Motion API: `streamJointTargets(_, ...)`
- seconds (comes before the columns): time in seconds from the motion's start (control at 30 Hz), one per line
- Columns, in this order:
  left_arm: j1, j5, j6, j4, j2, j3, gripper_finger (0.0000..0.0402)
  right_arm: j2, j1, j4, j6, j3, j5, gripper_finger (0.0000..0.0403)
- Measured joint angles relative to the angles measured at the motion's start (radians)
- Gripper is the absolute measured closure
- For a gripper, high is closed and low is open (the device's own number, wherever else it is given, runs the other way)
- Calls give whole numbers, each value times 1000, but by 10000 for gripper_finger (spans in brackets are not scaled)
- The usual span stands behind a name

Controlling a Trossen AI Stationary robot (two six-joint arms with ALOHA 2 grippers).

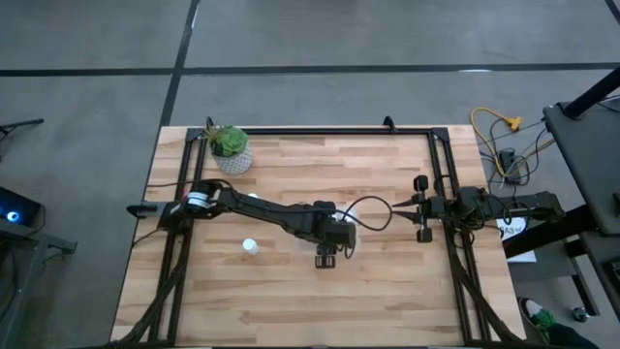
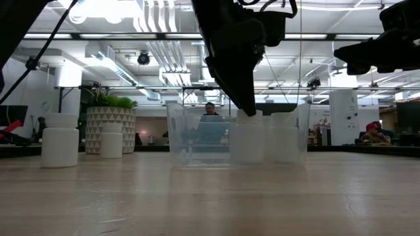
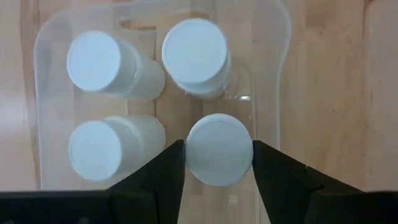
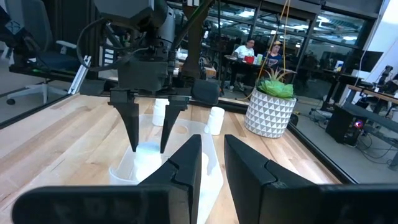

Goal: Pick and place pill bottles into a basket
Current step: Put the bottom white pill bottle into the transparent bin

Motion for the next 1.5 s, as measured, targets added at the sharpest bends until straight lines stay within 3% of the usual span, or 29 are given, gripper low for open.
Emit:
streamJointTargets(0.43, 0, -13, -17, -2, 0, 0, 237, 0, 0, 0, 0, 0, 0, 344)
streamJointTargets(0.77, 0, -14, -18, -2, 0, 0, 201, 0, 0, 0, 0, 0, 0, 344)
streamJointTargets(1.0, -1, -15, -18, -12, 0, 0, 196, 0, 0, 0, 0, 0, 0, 344)
streamJointTargets(1.5, -88, -27, -18, -123, -103, 1, 196, 0, 0, 0, 0, 0, 0, 344)
